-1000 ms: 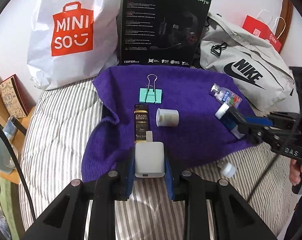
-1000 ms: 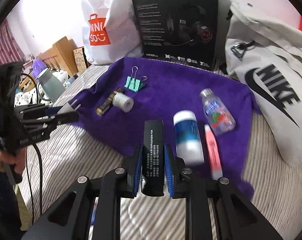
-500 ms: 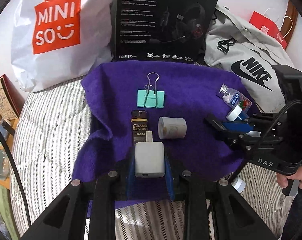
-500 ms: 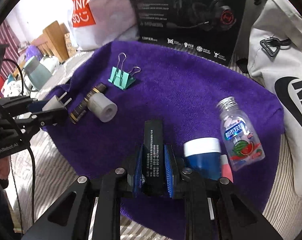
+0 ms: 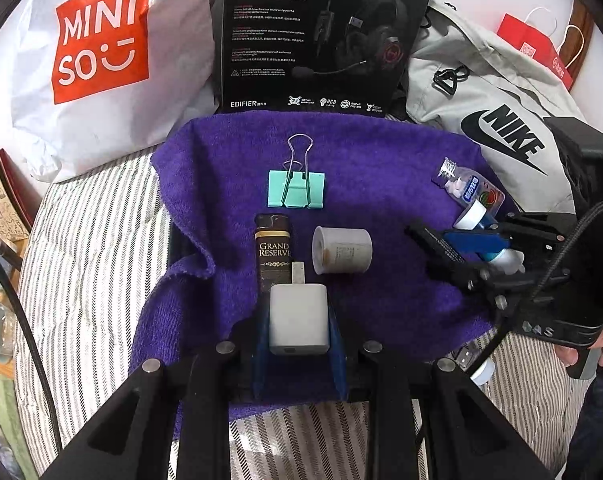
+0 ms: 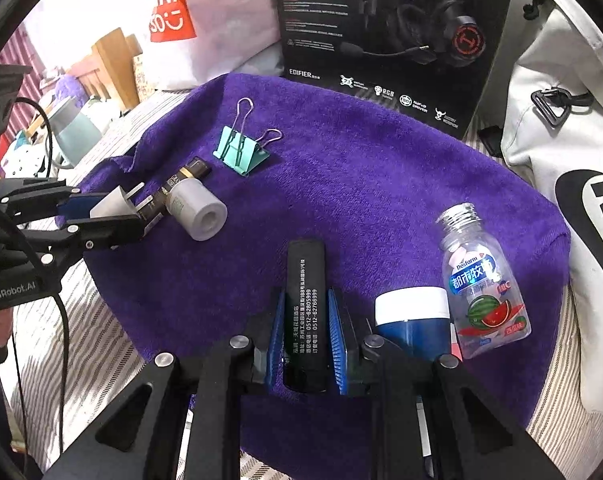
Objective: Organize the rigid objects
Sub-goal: 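Release the black stick on the towel with the right tool while the left tool lowers the cube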
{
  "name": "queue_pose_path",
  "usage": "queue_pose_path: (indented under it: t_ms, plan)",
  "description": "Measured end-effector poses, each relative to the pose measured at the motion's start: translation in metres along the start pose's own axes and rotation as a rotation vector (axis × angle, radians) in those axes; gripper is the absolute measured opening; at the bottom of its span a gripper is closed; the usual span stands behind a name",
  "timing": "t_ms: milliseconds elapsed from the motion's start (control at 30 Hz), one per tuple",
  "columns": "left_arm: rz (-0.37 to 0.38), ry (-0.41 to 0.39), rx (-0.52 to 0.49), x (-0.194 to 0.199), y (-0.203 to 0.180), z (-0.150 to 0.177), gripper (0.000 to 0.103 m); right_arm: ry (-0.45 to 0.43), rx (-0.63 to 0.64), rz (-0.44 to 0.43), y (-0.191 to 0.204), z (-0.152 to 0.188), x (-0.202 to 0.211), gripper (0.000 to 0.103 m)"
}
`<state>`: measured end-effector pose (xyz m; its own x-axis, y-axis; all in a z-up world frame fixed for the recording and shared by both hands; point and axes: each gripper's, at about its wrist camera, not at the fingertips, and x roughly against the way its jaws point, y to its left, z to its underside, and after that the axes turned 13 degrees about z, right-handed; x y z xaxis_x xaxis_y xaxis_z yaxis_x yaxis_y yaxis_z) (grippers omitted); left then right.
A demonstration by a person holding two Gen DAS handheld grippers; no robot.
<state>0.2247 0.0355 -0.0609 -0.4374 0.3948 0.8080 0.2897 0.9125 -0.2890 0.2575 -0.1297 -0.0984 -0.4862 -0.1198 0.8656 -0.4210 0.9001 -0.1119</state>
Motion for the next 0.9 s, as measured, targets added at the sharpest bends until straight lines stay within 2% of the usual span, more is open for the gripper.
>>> queue_pose_path:
  t_ms: [33, 100, 133, 267, 367, 500, 833, 900]
  plan:
    - [-0.002, -0.001, 0.001, 0.000, 0.001, 0.000, 0.025, 0.002, 0.004, -0.011, 0.000, 0.000, 0.001, 0.031]
    - [0.000, 0.001, 0.004, 0.001, 0.002, 0.001, 0.025, 0.006, 0.011, -0.019, 0.001, 0.003, 0.003, 0.051]
    - [0.004, 0.002, 0.006, 0.001, 0.003, 0.002, 0.025, 0.009, 0.014, -0.019, 0.000, 0.004, 0.003, 0.053]
    - [0.039, 0.007, -0.005, -0.001, -0.001, 0.002, 0.025, 0.022, -0.019, -0.025, -0.007, 0.011, 0.010, 0.053]
    - [0.038, 0.024, -0.017, -0.010, -0.007, 0.000, 0.025, 0.013, -0.056, -0.040, -0.014, 0.016, 0.020, 0.053]
    - [0.044, 0.038, -0.030, -0.018, -0.014, -0.002, 0.025, -0.008, -0.129, -0.013, -0.026, 0.026, 0.037, 0.053]
    - [0.006, 0.054, -0.049, -0.031, -0.020, -0.005, 0.025, -0.062, -0.239, 0.010, -0.052, 0.058, 0.083, 0.054]
    - [-0.007, 0.056, -0.061, -0.031, -0.023, -0.005, 0.025, -0.066, -0.250, 0.017, -0.055, 0.066, 0.089, 0.057]
